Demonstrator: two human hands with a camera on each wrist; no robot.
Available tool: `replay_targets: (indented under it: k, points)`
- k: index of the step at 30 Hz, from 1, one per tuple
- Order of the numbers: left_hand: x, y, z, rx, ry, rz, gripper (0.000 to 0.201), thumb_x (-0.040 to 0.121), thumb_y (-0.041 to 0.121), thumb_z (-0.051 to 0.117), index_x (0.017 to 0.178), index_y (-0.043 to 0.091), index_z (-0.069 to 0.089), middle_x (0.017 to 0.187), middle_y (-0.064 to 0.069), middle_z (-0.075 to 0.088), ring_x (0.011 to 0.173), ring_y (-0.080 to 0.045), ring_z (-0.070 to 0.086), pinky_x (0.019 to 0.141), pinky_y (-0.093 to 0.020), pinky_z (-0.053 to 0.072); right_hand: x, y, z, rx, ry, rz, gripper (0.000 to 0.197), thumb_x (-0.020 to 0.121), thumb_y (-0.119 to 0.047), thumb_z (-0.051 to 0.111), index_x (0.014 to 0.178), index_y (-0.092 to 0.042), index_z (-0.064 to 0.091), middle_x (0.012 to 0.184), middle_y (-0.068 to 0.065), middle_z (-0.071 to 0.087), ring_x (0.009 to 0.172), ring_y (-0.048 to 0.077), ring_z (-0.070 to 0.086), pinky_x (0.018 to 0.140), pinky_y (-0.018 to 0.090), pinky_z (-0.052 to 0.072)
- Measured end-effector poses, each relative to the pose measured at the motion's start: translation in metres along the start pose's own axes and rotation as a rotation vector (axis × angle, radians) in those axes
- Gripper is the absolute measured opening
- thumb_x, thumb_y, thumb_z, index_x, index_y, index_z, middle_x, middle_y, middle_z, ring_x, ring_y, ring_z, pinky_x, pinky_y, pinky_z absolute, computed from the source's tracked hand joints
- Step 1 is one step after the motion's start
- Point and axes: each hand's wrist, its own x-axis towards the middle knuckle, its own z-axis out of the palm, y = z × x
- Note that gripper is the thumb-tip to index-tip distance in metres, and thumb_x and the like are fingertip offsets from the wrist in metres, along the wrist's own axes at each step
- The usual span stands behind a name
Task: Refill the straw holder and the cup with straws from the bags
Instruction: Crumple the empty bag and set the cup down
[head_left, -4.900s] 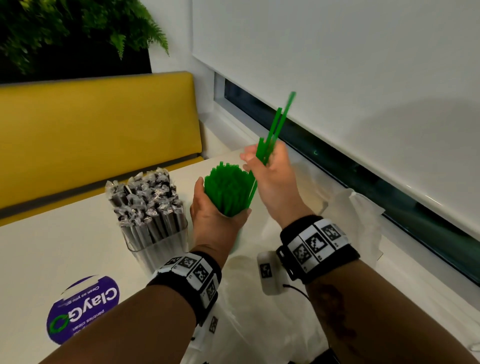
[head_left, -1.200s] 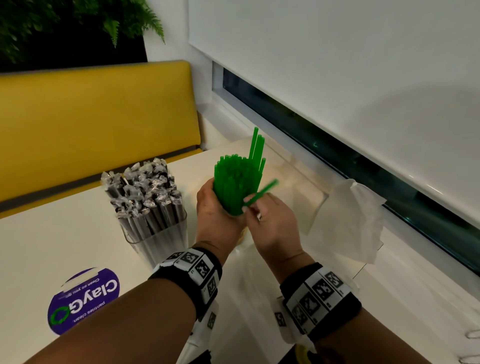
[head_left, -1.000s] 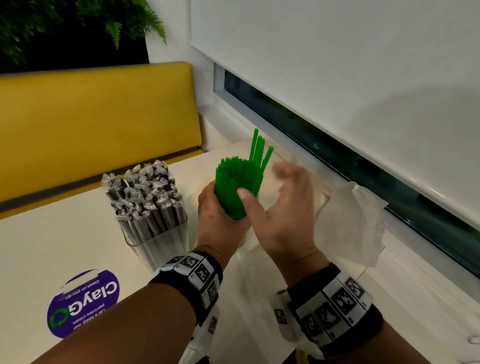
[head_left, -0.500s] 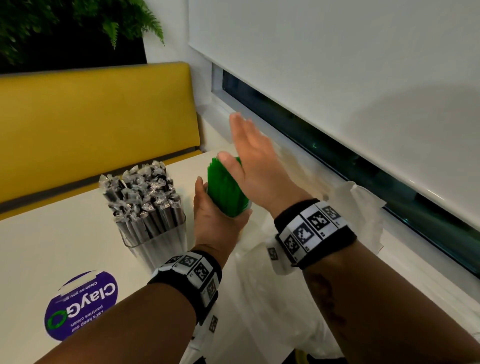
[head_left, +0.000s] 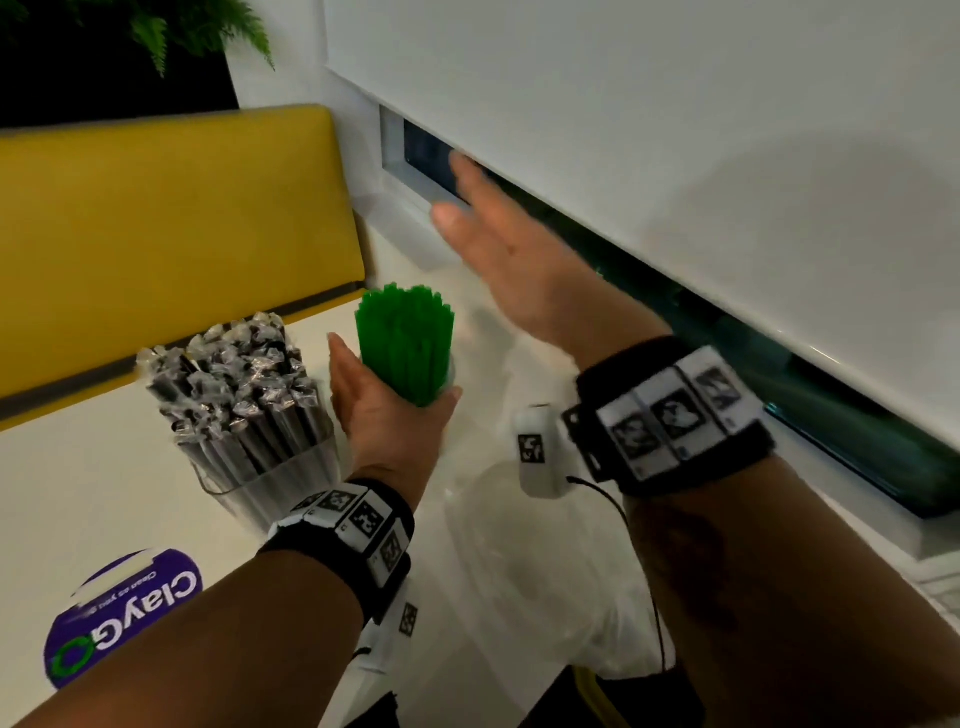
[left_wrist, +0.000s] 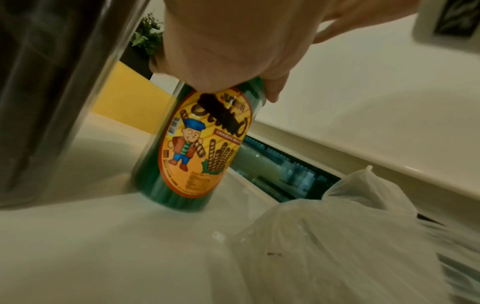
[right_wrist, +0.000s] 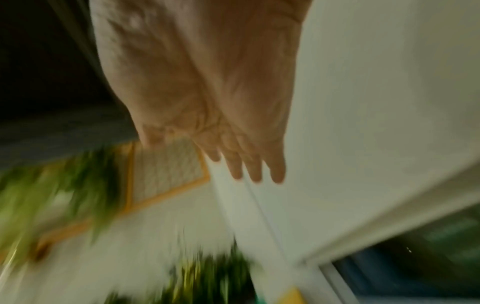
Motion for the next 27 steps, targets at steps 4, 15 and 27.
replay_targets:
  k: [4, 15, 27]
  points:
    - [-0.028, 0.015, -0.013, 0.111, 0.019, 0.464, 0.123, 0.069, 0.047, 0.081, 0.155, 0.005, 0.003, 0.163, -0.018, 0.009, 0.152, -0.028, 0.006, 0.125, -0.039, 0.009, -0.073, 0.041, -0.060, -0.325, 0.064, 0.266, 0.043, 0.100, -0.038, 0.046, 0.142, -0.026, 0.046, 0.126, -0.006, 0.061, 0.104, 0.005, 0.055, 0.089, 0.024, 0.041]
    - [-0.109, -0.011, 0.039, 0.495, -1.154, 0.009, 0.052, 0.080, 0.071, 0.061, 0.081, 0.019, 0.055, 0.083, -0.001, 0.065, 0.080, -0.021, 0.062, 0.073, -0.033, 0.049, -0.213, 0.194, 0.082, -0.532, -0.215, 0.817, 0.098, 0.080, -0.048, 0.072, 0.154, -0.023, 0.013, 0.140, 0.015, 0.035, 0.125, 0.036, 0.043, 0.105, 0.041, 0.041]
    - [-0.076, -0.002, 0.037, -0.111, -0.725, -0.212, 0.028, 0.082, -0.017, 0.037, 0.081, 0.007, 0.052, 0.071, -0.005, 0.062, 0.046, -0.005, 0.056, 0.045, -0.020, 0.036, -0.256, 0.217, 0.044, 0.024, 0.394, 0.954, 0.046, 0.082, -0.055, 0.069, 0.081, -0.009, 0.067, 0.075, 0.005, 0.069, 0.066, 0.015, 0.062, 0.056, 0.025, 0.047]
